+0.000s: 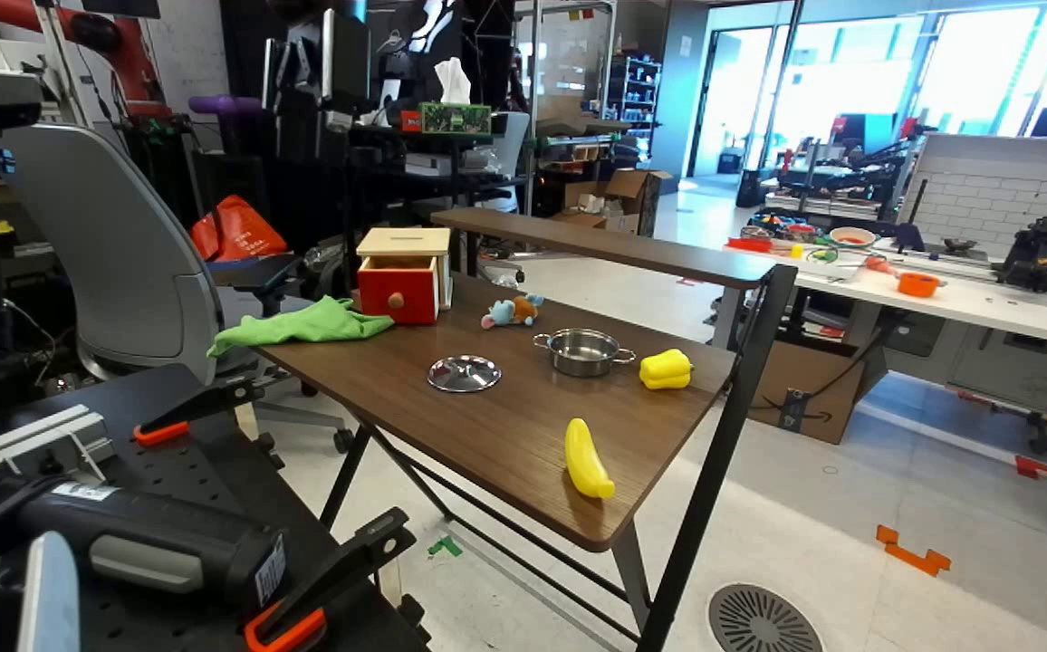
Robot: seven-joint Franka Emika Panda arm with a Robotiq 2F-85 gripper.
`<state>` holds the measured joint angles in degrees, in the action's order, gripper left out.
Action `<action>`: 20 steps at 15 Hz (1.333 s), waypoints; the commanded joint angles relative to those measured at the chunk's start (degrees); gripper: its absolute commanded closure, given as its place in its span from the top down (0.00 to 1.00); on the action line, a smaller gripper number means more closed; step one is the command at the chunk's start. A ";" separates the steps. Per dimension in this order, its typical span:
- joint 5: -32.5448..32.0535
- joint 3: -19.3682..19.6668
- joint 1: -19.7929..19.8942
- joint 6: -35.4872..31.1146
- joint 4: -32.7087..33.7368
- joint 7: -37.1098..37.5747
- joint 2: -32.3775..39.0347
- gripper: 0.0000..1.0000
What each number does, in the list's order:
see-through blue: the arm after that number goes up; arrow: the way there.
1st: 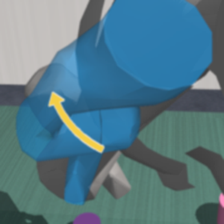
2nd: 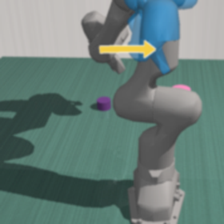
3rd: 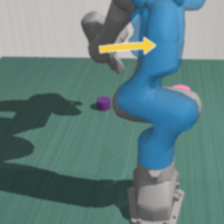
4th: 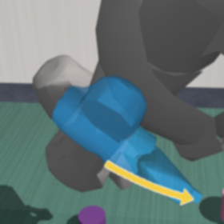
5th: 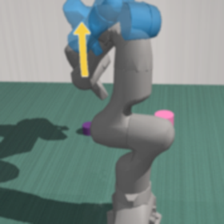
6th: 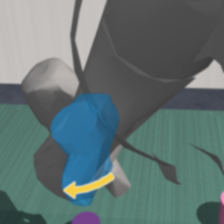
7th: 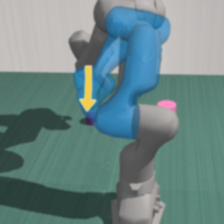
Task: Move the banana backward
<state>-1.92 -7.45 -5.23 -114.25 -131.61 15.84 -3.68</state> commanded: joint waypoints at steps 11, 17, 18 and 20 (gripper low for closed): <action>-10.59 9.31 4.91 0.92 14.83 1.95 20.33 1.00; -7.57 13.30 6.45 -2.47 20.87 7.04 29.10 1.00; -6.65 13.77 6.70 -3.93 21.17 7.95 29.92 1.00; -3.83 14.49 7.28 -7.59 21.46 9.89 31.28 1.00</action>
<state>-9.33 6.10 1.35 -118.52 -112.06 23.31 25.34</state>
